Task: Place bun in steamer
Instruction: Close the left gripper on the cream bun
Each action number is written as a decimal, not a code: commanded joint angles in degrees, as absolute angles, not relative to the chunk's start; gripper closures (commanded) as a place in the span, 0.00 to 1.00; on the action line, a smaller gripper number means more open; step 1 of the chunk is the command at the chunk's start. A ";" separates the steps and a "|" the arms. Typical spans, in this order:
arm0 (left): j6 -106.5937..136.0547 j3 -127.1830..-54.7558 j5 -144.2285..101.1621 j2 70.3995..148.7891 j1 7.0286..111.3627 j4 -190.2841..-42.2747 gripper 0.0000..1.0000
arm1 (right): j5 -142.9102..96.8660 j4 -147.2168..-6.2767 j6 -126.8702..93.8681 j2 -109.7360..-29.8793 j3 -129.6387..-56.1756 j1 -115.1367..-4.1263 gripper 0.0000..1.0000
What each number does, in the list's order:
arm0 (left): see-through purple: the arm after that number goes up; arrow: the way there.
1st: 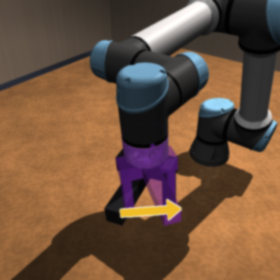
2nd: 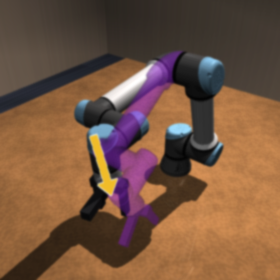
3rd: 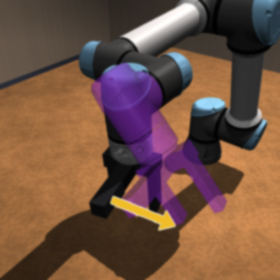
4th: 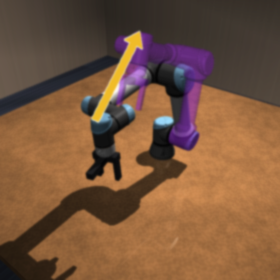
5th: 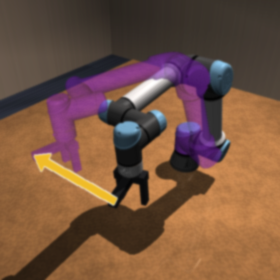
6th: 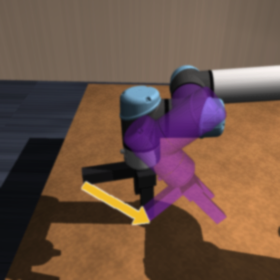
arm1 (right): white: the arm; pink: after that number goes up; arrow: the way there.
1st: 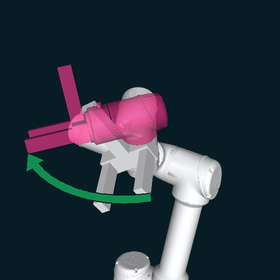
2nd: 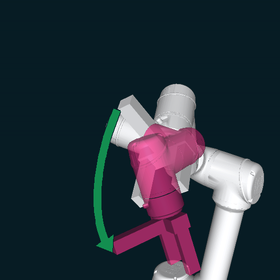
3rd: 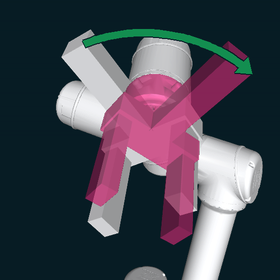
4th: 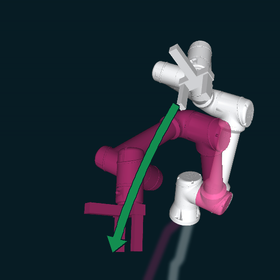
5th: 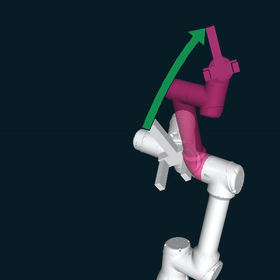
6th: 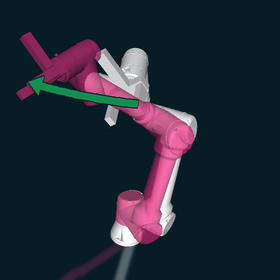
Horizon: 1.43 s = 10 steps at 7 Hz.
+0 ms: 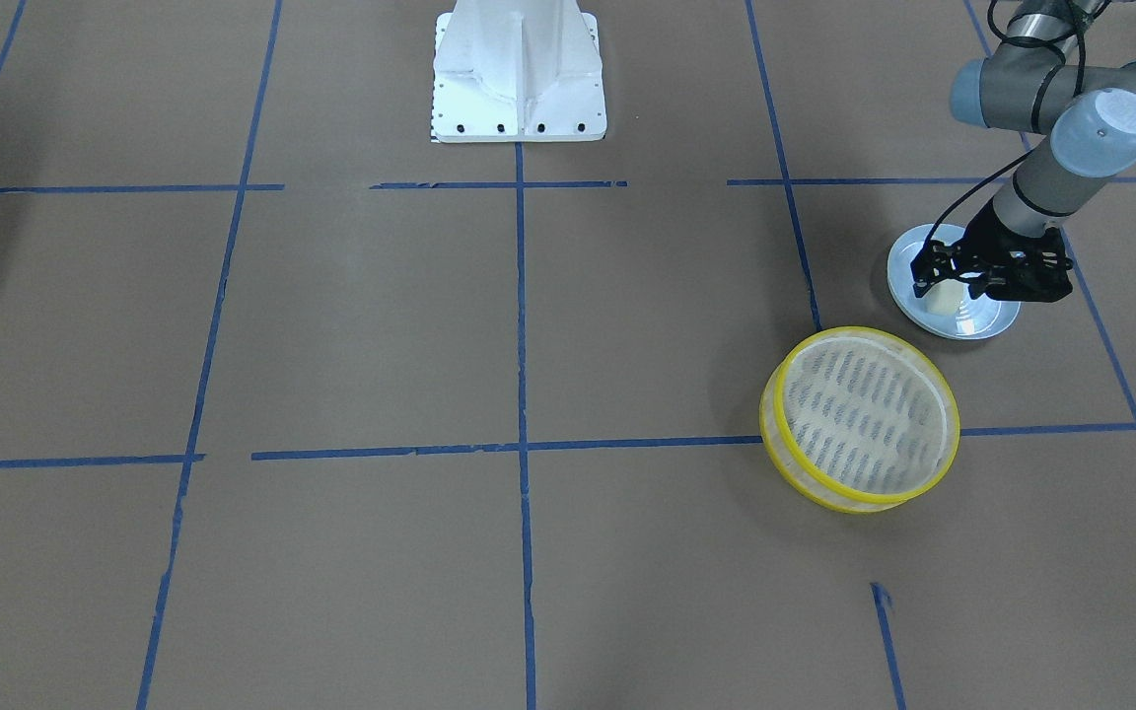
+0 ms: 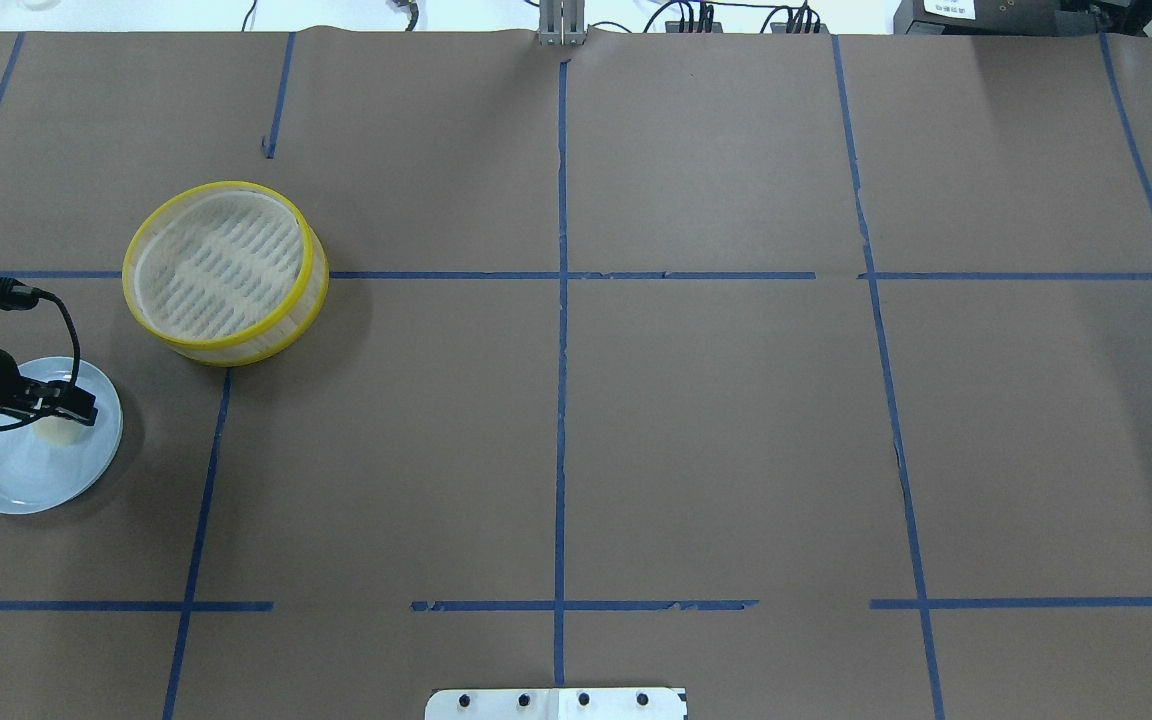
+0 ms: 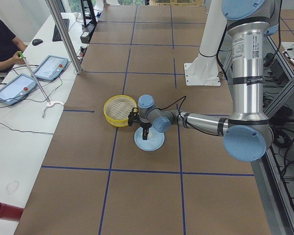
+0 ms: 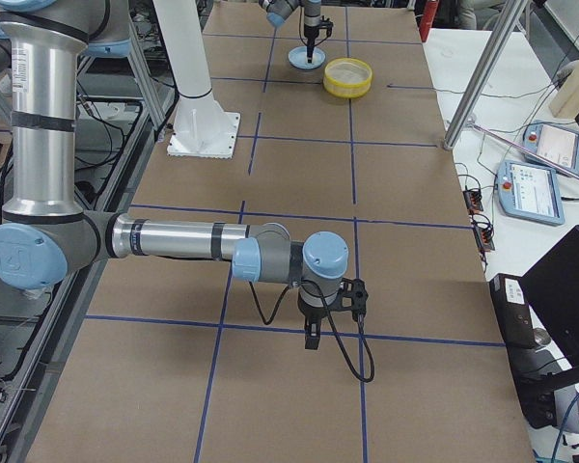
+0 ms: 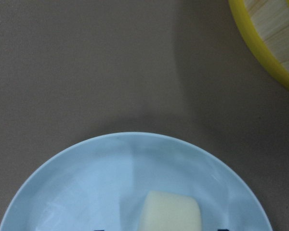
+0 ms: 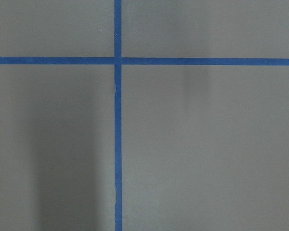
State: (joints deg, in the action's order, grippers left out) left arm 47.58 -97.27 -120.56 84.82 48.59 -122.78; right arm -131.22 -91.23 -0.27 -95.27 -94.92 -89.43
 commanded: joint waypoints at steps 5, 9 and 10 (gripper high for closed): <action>47.64 -97.91 -120.50 84.11 48.69 -123.13 0.76 | -131.22 -91.23 -0.26 -95.27 -94.92 -89.39 0.00; 47.20 -104.63 -121.37 81.24 49.39 -122.26 0.77 | -131.22 -91.23 -0.26 -95.27 -94.92 -89.47 0.00; 47.11 -108.24 -121.38 79.91 49.39 -120.08 0.77 | -131.22 -91.23 -0.26 -95.27 -94.92 -89.39 0.00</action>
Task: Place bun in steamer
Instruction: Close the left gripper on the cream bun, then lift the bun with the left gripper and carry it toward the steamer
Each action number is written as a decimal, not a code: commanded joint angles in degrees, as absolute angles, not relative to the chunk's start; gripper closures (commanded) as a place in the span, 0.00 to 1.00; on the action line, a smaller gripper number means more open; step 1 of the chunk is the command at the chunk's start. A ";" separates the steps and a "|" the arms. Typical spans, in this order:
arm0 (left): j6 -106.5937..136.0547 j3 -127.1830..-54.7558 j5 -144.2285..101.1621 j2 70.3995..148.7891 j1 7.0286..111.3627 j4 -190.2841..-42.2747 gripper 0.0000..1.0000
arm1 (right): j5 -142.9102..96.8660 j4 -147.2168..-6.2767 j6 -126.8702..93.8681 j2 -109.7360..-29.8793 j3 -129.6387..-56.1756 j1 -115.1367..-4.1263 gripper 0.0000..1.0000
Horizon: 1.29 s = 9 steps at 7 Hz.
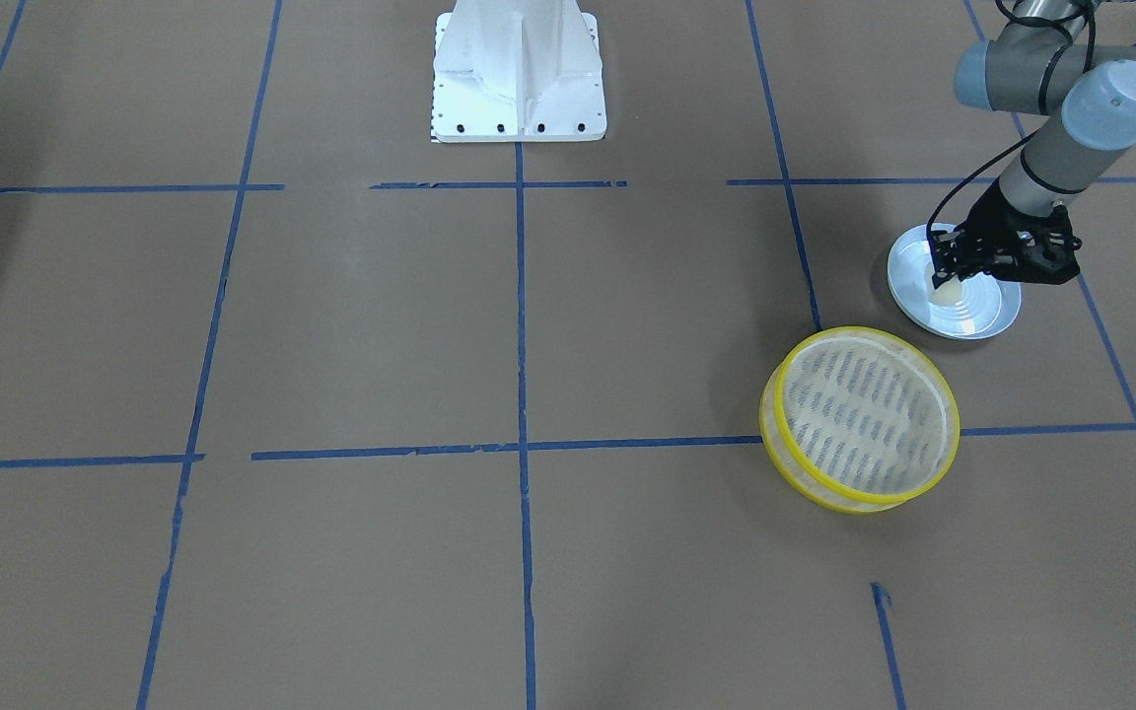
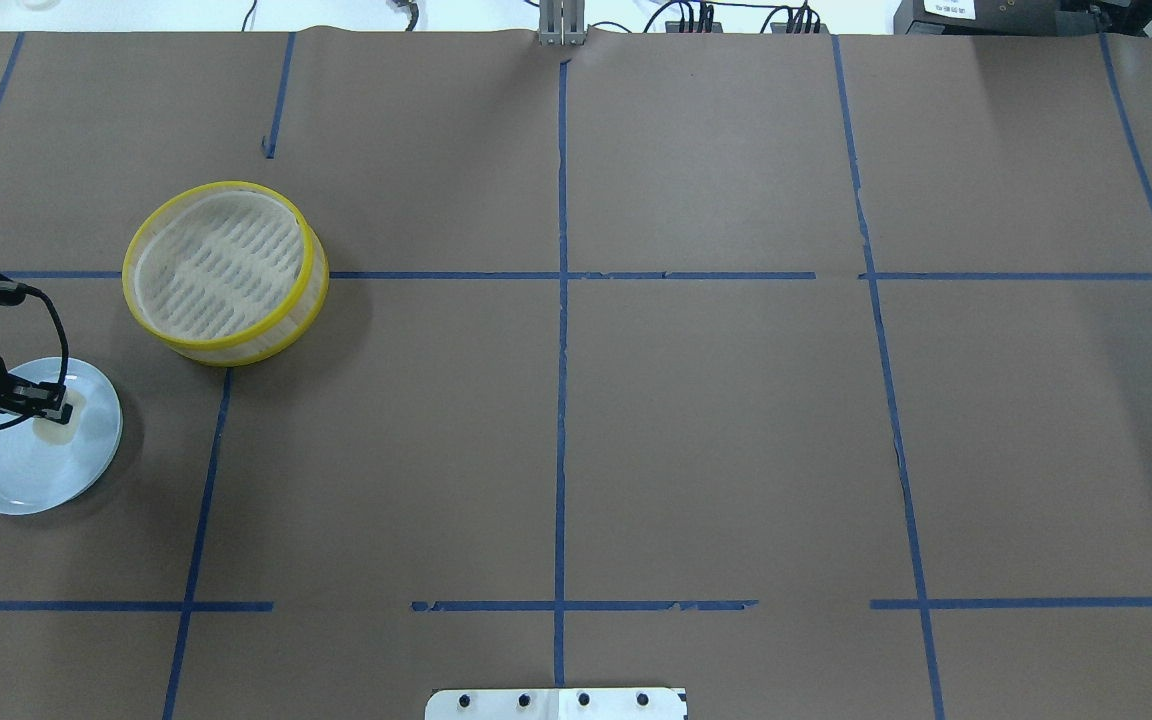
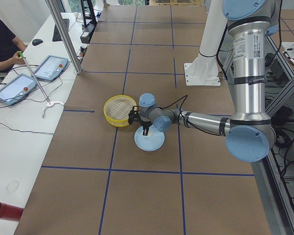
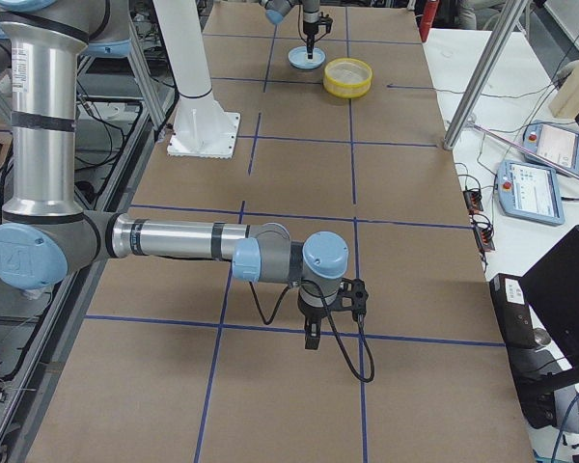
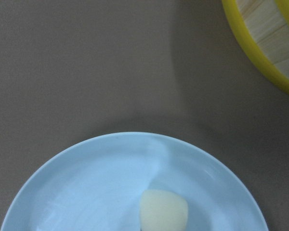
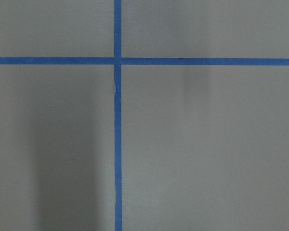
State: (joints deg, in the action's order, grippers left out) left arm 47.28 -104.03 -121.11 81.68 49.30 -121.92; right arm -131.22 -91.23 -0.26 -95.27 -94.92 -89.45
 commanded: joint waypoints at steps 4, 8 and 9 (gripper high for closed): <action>30.71 -115.49 -121.38 92.14 62.46 -89.20 0.77 | -131.22 -91.23 -0.26 -95.27 -94.92 -89.39 0.00; 27.06 -110.52 -122.42 115.87 64.95 -66.46 0.77 | -131.22 -91.23 -0.26 -95.27 -94.92 -89.47 0.00; 27.16 -105.61 -125.39 117.93 63.47 -67.66 0.77 | -131.22 -91.23 -0.26 -95.27 -94.92 -89.39 0.00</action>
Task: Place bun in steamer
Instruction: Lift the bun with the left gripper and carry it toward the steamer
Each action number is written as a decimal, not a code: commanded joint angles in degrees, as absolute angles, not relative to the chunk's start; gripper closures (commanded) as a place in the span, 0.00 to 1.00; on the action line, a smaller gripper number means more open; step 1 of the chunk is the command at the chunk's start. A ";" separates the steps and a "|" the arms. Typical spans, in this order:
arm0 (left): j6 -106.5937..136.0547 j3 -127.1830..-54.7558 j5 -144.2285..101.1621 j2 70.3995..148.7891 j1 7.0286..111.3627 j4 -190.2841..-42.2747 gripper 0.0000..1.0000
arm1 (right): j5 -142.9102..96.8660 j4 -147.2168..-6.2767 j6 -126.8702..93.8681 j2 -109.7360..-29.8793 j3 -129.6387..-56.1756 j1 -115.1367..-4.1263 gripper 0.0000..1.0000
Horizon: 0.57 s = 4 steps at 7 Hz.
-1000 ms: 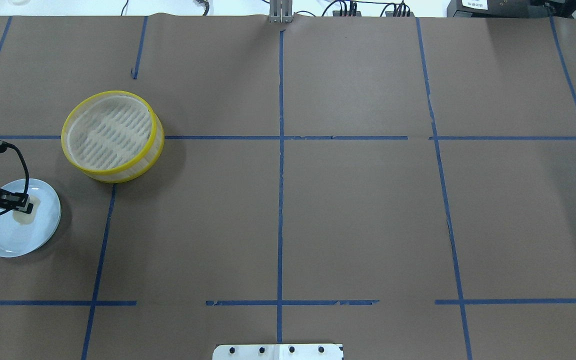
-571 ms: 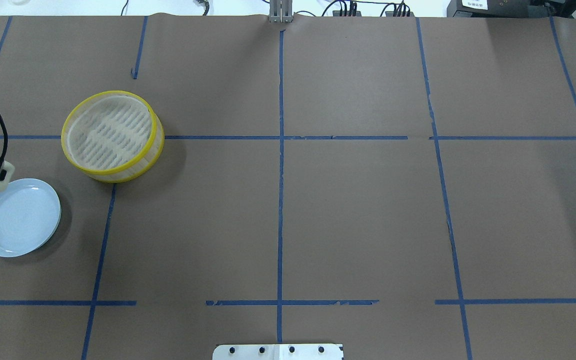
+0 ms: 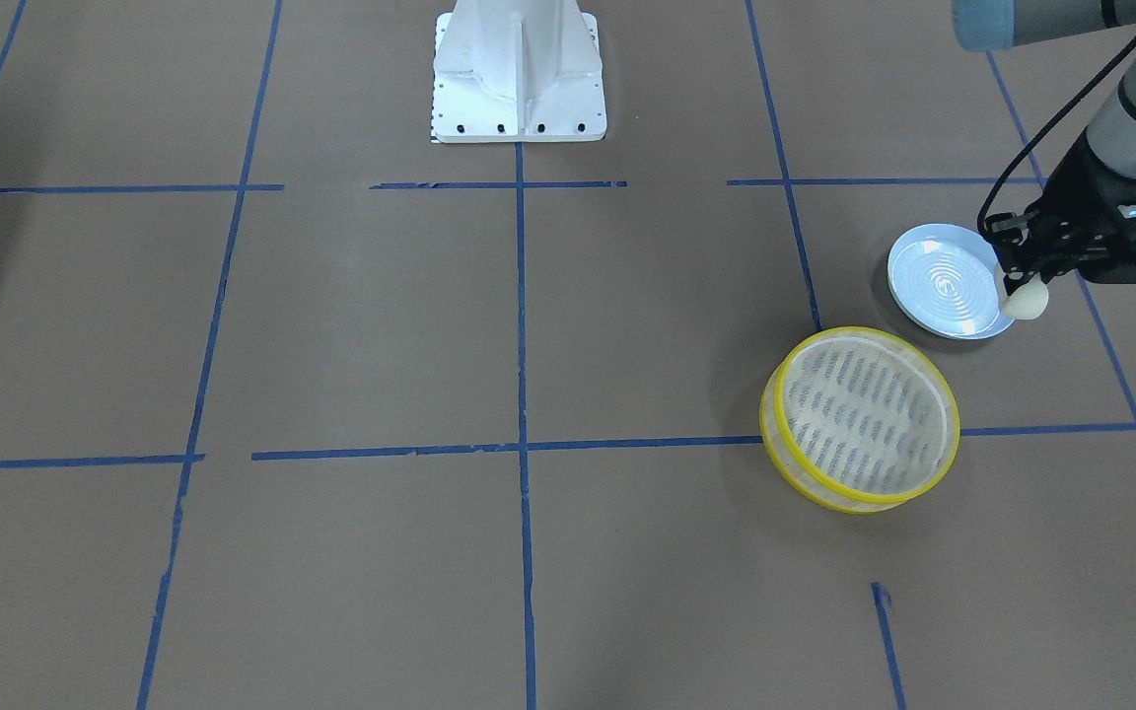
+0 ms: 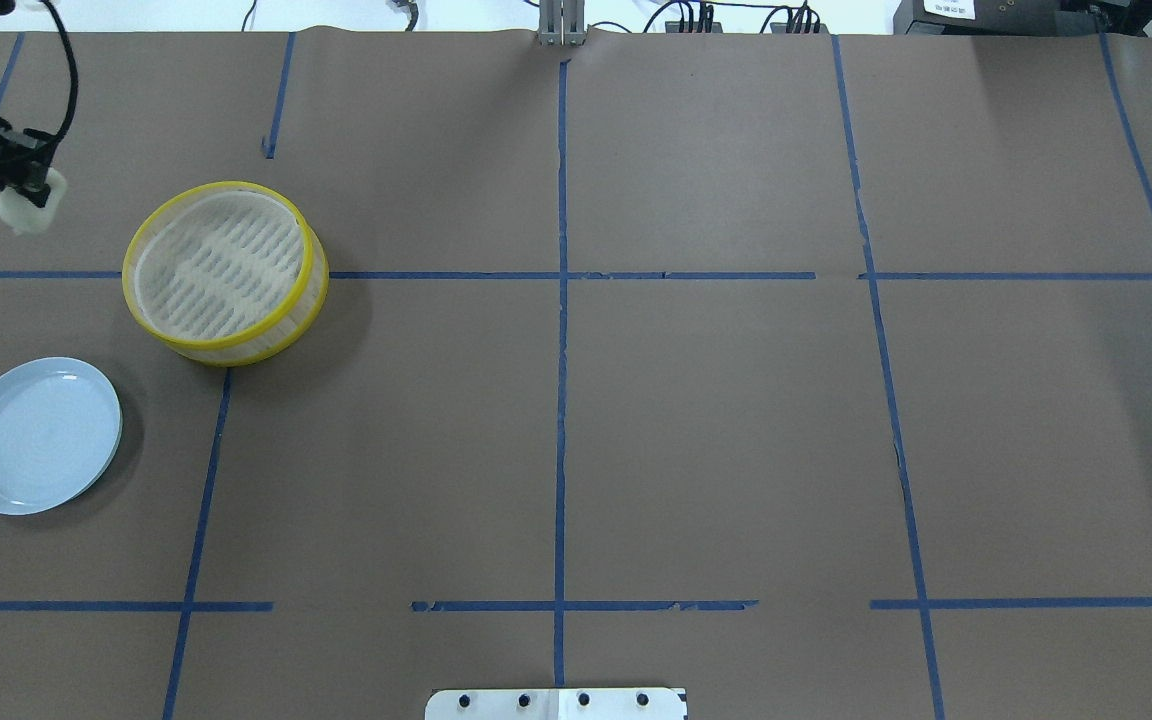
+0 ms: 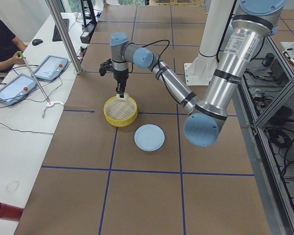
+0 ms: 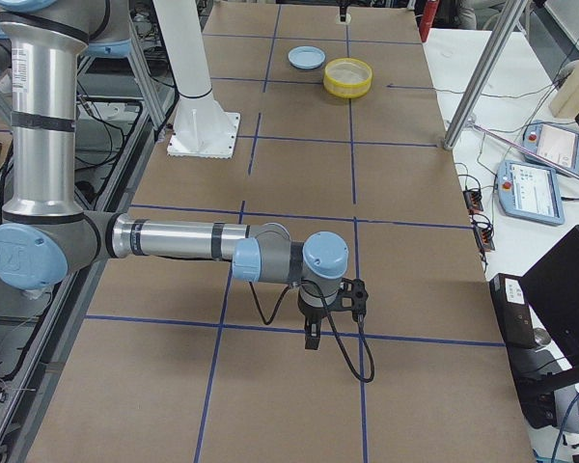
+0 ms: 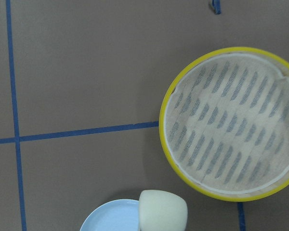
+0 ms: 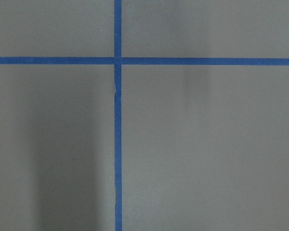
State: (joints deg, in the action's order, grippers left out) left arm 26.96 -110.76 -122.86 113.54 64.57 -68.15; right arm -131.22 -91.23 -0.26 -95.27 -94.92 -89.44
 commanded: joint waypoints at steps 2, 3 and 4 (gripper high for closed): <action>33.08 -96.55 -125.16 118.56 58.47 -80.43 0.77 | -131.22 -91.23 -0.26 -95.27 -94.92 -89.38 0.00; 35.48 -92.15 -124.98 118.22 56.45 -87.03 0.77 | -131.22 -91.23 -0.26 -95.27 -94.92 -89.47 0.00; 36.81 -90.54 -124.89 117.95 55.21 -89.01 0.77 | -131.22 -91.23 -0.26 -95.27 -94.92 -89.47 0.00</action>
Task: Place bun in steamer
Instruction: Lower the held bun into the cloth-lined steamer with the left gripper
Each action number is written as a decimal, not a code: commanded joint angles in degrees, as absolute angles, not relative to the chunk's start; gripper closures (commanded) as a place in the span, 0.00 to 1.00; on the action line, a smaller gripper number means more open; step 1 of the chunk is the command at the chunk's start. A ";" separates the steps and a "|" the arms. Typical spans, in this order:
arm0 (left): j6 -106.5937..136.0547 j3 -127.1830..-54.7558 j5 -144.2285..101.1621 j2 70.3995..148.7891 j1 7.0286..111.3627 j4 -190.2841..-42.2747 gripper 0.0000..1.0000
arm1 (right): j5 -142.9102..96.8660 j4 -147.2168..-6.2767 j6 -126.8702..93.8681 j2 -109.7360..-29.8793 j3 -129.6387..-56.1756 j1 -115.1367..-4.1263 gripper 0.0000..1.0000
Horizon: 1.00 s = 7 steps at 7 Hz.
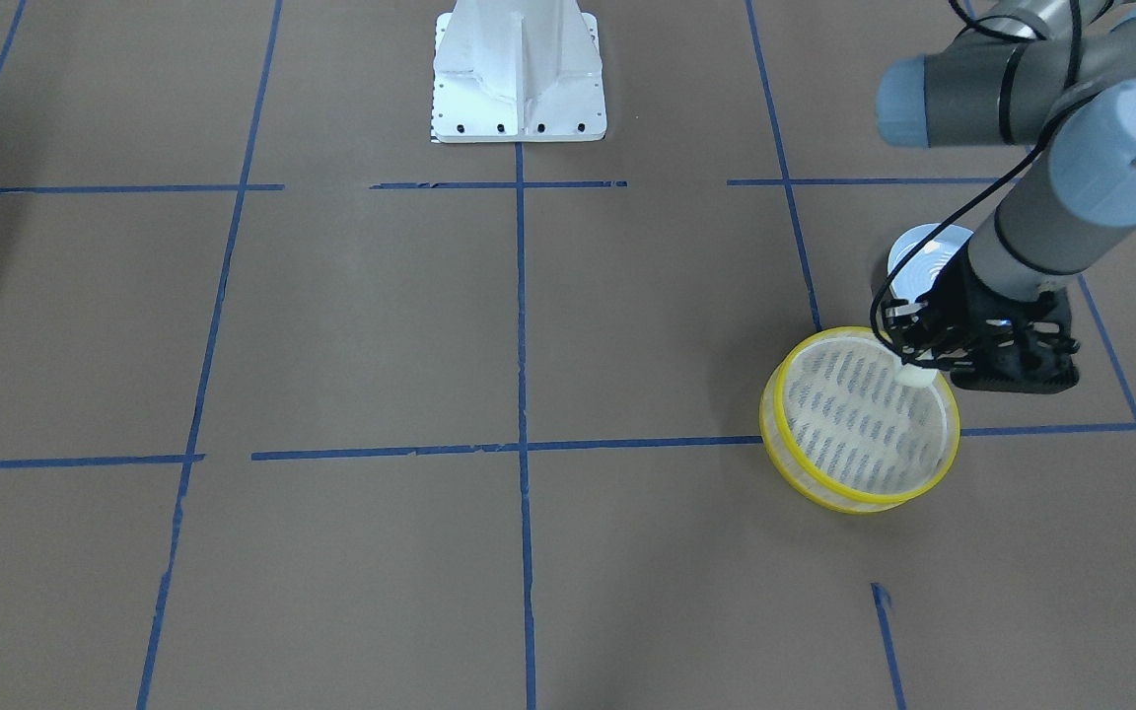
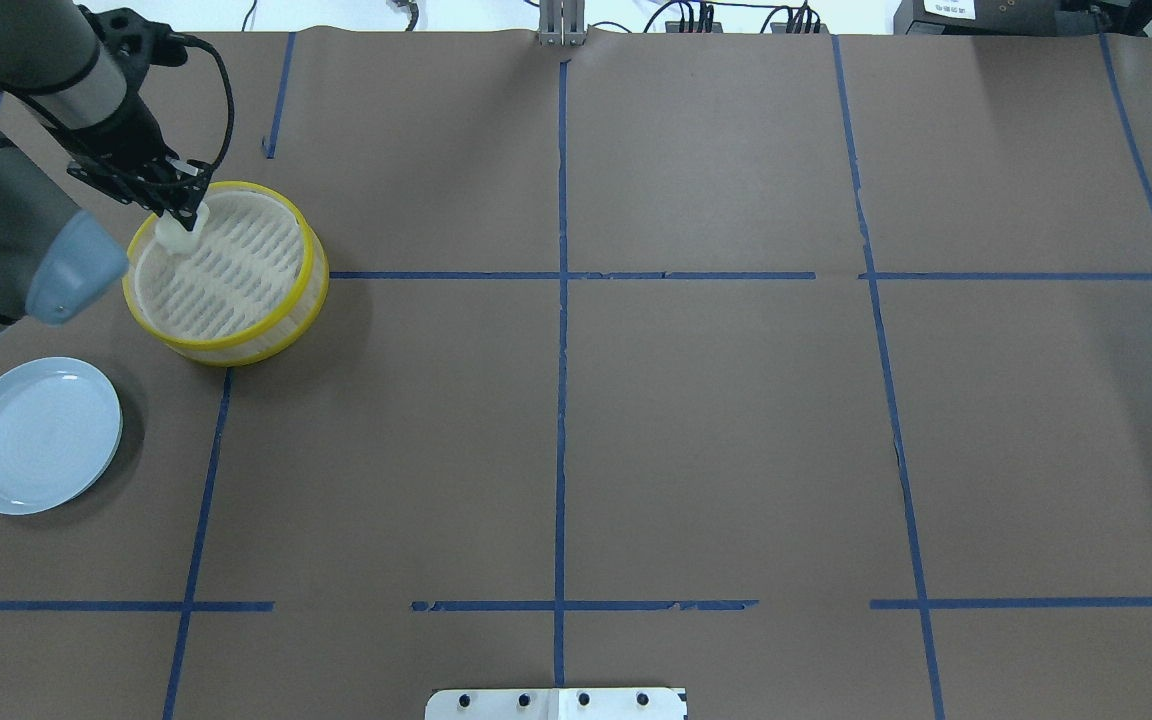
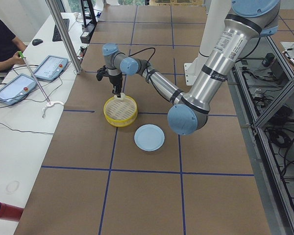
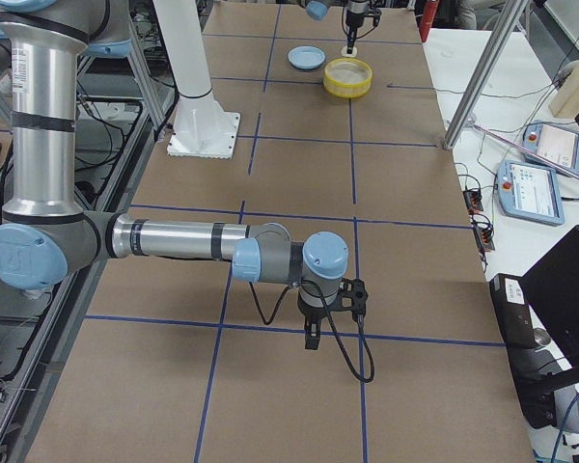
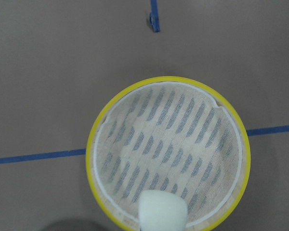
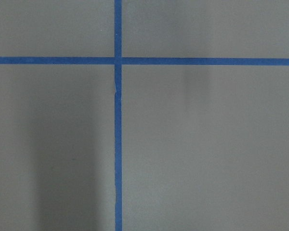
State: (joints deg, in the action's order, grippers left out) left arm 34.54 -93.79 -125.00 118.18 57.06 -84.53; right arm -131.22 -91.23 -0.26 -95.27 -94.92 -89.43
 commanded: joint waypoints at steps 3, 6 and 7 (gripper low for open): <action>37.88 -85.37 -122.52 117.77 53.88 -95.42 0.77 | -131.22 -91.23 -0.26 -95.27 -94.92 -89.39 0.00; 38.75 -82.36 -122.43 117.60 52.83 -99.57 0.77 | -131.22 -91.23 -0.26 -95.27 -94.92 -89.38 0.00; 39.46 -82.18 -122.43 117.68 52.74 -100.54 0.75 | -131.22 -91.23 -0.26 -95.27 -94.92 -89.47 0.00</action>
